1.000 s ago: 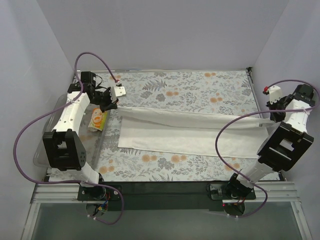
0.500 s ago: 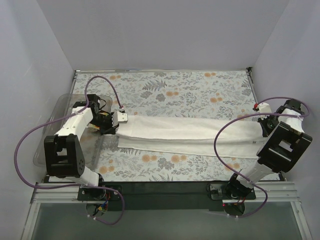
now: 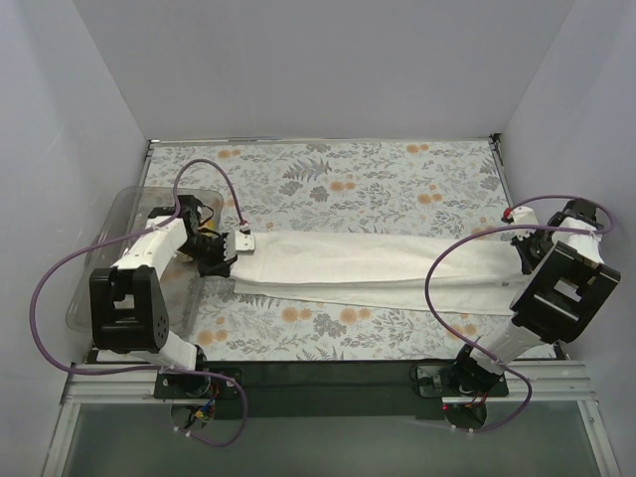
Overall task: Roll the towels
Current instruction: Fold the towel
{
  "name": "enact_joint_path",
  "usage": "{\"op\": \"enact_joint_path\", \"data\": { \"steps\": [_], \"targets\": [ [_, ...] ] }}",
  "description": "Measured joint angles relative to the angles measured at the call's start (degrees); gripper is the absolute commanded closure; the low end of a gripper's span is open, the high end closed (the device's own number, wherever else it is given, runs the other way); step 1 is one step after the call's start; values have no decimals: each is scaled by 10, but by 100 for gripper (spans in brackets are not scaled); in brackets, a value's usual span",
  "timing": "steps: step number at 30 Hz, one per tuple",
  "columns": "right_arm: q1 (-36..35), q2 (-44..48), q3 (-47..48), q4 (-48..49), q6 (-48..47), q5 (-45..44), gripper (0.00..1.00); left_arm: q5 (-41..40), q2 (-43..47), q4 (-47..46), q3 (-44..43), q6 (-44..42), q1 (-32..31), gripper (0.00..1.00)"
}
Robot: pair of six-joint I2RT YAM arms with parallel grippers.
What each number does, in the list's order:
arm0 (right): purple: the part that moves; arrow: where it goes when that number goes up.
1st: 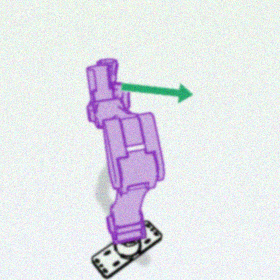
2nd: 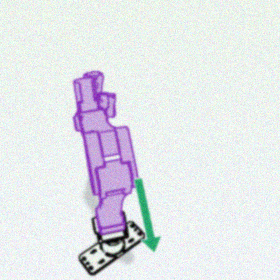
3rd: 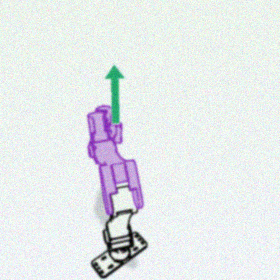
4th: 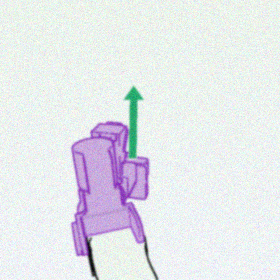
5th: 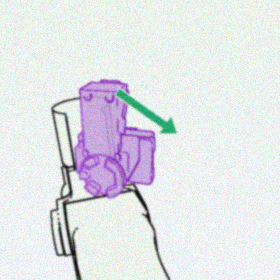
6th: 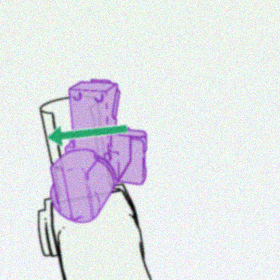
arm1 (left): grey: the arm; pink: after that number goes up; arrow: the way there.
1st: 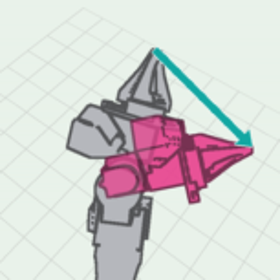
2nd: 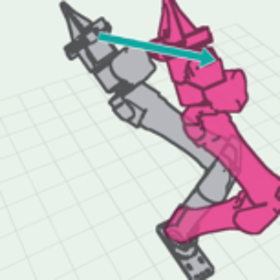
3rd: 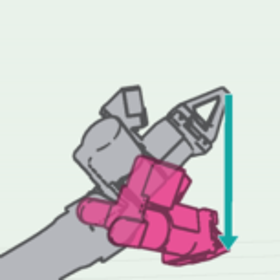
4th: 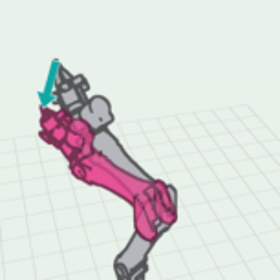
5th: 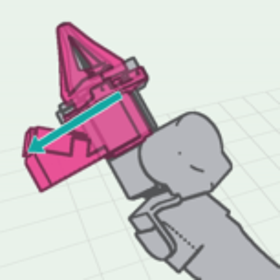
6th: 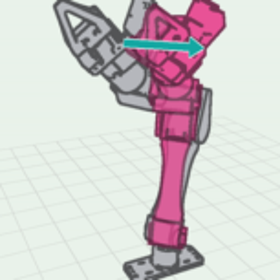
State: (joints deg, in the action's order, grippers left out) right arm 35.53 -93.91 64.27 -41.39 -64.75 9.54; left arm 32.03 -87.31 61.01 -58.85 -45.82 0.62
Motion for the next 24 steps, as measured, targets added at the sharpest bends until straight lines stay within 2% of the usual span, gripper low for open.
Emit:
{"op": "enact_joint_path", "data": {
  "steps": [9,14,18,24],
  "targets": [
    [1,1,-19,9,-2,-6,99,-21,-4,-19,40,32,-47,100],
    [1,1,-19,10,-2,-7,99,-34,-20,-26,40,38,-53,71],
    [1,1,-19,10,-2,-8,99,-42,-28,4,27,32,-54,69],
    [1,9,-19,10,-2,-8,99,-21,-28,59,-57,29,-55,67]
  ]
}}
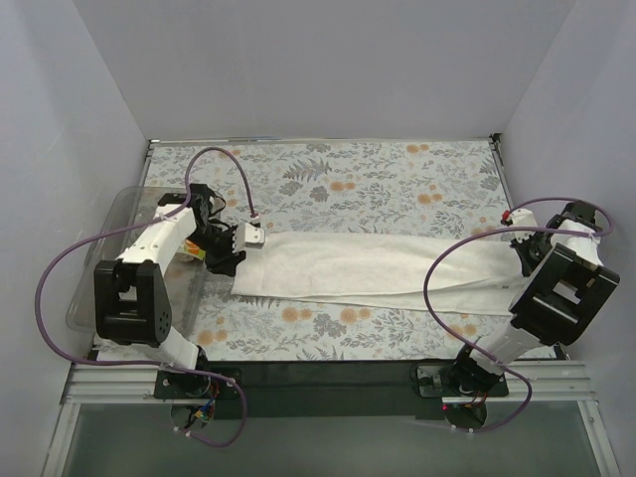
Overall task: Roll the towels
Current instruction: Fold the towel
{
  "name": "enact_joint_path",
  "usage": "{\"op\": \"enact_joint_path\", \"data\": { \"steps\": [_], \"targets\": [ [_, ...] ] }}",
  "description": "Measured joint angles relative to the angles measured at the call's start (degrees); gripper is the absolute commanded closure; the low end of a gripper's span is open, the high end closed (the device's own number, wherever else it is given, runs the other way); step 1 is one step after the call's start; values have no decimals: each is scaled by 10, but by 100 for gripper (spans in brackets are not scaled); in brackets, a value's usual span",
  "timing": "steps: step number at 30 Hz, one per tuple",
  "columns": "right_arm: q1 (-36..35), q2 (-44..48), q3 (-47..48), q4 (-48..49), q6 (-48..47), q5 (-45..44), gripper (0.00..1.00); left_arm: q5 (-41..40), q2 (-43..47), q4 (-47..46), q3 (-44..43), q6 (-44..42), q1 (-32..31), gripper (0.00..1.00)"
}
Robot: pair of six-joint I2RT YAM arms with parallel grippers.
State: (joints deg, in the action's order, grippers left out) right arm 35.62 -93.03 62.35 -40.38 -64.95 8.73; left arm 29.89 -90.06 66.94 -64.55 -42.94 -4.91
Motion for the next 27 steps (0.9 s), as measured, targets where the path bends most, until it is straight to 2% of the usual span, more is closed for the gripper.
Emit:
{"op": "enact_joint_path", "data": {
  "steps": [6,13,18,27],
  "targets": [
    [0,16,0,-2,0,0,99,12,-18,-17,-19,43,-19,78],
    [0,19,15,-14,2,4,99,-1,-39,-85,56,117,-71,91],
    [0,19,33,-29,2,4,99,-20,-75,-118,77,174,-74,99],
    [0,38,82,-67,0,9,99,-24,-90,-120,70,230,-72,100]
  ]
}}
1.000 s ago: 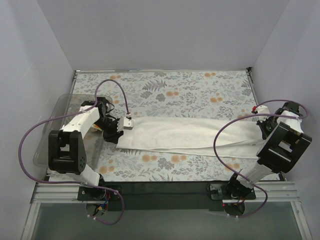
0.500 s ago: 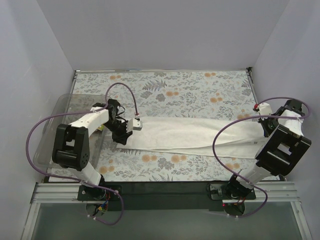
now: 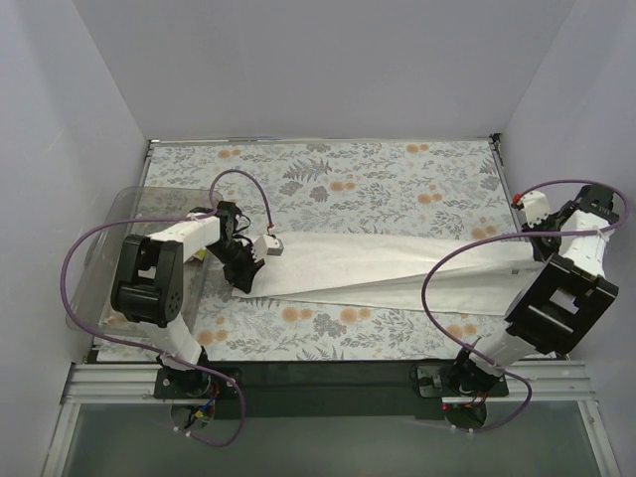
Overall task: Roll the towels
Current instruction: Fold the towel
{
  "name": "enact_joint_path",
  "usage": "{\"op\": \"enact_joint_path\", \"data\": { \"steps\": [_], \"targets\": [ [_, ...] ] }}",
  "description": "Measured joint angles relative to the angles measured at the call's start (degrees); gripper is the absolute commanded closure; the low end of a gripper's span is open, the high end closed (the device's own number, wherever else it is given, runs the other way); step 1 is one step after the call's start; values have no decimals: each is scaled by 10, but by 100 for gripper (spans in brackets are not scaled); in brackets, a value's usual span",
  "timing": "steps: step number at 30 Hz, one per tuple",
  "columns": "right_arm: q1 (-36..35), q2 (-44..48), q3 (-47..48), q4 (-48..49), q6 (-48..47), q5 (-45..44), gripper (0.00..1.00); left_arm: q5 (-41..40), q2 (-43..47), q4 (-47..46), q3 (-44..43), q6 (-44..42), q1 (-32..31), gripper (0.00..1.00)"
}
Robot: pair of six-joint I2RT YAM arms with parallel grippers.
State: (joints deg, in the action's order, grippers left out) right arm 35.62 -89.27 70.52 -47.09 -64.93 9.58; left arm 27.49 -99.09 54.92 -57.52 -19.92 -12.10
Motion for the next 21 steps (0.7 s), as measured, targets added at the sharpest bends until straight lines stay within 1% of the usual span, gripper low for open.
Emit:
{"op": "enact_joint_path", "data": {
  "steps": [7,10,14,17,21],
  "targets": [
    [8,34,0,-34,-27,-2,99,-3,-5,3,-4,15,0,100],
    [30,53,-2,-50,-38,3,99,-3,-5,2,-3,18,0,100],
    [58,53,-6,-71,-60,8,99,-3,-6,2,-4,22,1,100],
    [66,52,-33,-73,-88,3,99,-3,-6,1,-3,25,2,100],
    [68,46,-92,-57,-106,-11,99,-3,-10,2,-6,30,2,100]
  ]
}}
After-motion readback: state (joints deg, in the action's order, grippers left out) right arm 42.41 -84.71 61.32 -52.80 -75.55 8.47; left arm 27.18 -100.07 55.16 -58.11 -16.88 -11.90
